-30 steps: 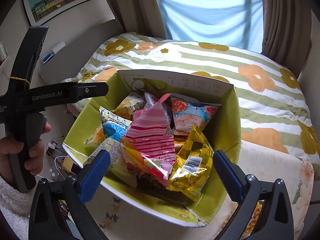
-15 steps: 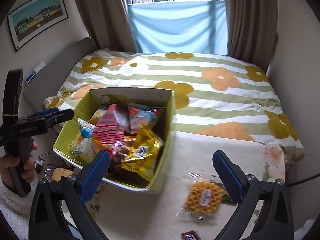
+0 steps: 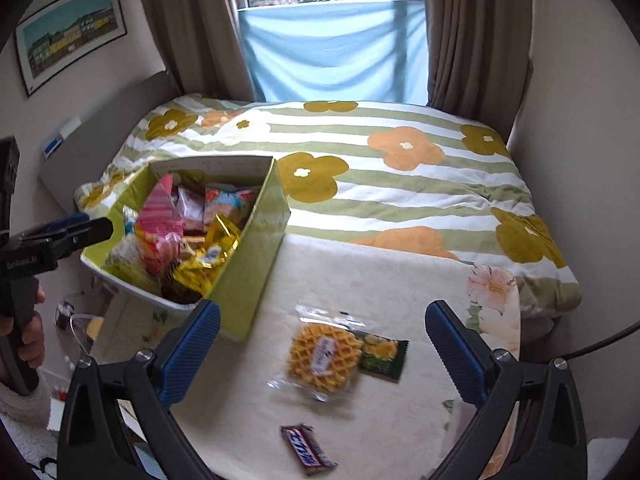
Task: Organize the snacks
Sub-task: 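Move both tools back toward the waffle pack and chocolate bar, then grasp the waffle pack with the left tool while the right tool grasps the chocolate bar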
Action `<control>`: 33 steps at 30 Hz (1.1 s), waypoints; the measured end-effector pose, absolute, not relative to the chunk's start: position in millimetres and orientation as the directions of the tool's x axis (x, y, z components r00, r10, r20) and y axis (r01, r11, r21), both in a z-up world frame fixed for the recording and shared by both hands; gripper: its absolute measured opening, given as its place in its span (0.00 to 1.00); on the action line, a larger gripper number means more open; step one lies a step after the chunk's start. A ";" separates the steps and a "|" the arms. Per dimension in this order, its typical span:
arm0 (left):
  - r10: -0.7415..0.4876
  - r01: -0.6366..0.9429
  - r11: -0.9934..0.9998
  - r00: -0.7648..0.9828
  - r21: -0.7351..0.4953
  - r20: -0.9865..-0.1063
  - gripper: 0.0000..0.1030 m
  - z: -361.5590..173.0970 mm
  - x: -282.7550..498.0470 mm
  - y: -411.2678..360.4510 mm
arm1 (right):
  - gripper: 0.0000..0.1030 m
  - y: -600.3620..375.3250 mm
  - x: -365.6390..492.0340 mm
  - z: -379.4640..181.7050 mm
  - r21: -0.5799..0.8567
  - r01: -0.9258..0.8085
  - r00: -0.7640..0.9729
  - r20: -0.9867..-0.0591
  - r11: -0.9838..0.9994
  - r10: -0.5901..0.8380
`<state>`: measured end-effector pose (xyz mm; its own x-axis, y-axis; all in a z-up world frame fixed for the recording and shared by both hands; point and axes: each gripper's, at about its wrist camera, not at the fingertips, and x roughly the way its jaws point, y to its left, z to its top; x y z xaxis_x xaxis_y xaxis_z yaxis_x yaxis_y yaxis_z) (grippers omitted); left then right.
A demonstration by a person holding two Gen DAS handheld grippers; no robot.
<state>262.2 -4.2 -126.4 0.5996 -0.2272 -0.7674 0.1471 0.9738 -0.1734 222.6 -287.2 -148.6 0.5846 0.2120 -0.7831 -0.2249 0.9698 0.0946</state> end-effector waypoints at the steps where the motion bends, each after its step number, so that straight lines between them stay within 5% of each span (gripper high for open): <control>1: -0.224 0.144 0.975 0.595 -0.171 -0.772 0.98 -131.0 256.5 -15.6 | 0.99 -292.2 219.5 -152.9 0.095 -0.239 0.575 -0.788 0.966 0.220; 21: -0.292 0.349 0.918 0.273 -0.188 -0.917 0.98 -230.8 251.2 -170.3 | 0.99 -326.1 163.4 -262.9 0.149 -0.369 0.418 -0.855 0.918 0.307; 33: -0.204 0.401 0.905 0.118 -0.142 -0.972 0.98 -303.9 294.5 -213.8 | 0.99 -305.2 142.8 -317.9 0.206 -0.354 0.386 -0.856 0.912 0.343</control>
